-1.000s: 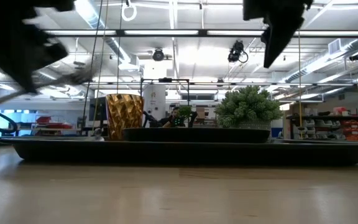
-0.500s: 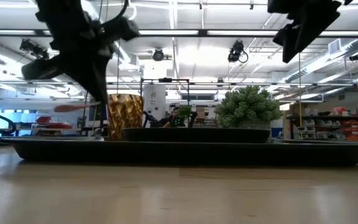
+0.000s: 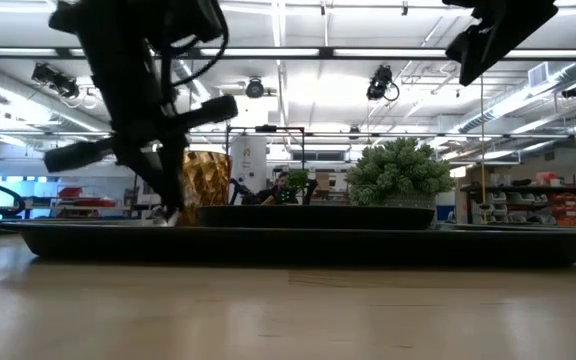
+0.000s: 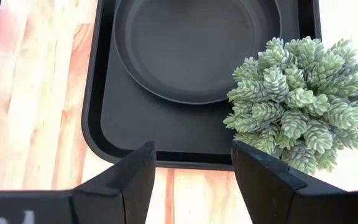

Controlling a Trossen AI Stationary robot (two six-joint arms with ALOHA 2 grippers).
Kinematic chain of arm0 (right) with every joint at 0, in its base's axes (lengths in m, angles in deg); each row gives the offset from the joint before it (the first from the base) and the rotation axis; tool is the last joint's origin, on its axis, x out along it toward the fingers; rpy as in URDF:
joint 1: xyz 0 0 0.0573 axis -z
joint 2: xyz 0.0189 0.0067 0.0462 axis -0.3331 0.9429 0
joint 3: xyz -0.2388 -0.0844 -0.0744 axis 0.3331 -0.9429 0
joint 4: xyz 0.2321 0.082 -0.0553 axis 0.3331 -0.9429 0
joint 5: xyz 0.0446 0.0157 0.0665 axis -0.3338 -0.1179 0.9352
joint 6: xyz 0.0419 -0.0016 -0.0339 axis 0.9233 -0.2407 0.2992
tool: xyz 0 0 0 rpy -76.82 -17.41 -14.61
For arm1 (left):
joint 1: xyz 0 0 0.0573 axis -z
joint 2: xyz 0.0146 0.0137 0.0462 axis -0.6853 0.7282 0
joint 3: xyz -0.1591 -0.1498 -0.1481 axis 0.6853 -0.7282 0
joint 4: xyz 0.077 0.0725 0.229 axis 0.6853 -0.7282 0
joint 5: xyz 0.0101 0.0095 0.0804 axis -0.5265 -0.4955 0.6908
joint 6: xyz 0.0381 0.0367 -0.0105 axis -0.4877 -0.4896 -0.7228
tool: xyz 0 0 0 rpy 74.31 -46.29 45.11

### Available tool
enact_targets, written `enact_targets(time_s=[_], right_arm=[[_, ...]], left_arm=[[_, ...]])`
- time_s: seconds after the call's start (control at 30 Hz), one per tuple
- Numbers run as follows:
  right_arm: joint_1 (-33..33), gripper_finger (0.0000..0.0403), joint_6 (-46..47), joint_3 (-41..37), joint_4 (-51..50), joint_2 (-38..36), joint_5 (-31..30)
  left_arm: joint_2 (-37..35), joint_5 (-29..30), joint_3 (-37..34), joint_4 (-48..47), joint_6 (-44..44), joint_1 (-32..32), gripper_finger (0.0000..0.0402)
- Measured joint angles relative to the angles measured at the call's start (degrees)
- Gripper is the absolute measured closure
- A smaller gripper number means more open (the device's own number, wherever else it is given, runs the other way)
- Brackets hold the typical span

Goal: Pick and place plate/cup/fork/spoon on tray
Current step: Put the orange fork on the black serving tray to the right of the orange spoon

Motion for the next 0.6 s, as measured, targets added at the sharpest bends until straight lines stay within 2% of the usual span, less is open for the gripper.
enact_targets(time_s=[0.27, 0.6], right_arm=[[0.0, 0.0186, 0.19, -0.02, -0.36, -0.18, 0.0], [0.02, 0.0186, -0.03, -0.02, 0.48, -0.09, -0.2]], left_arm=[[2.16, -4.42, -0.02, 1.33, -6.37, -1.44, 0.0401], [2.1, -4.41, -0.02, 0.22, -9.45, -1.44, 0.04]])
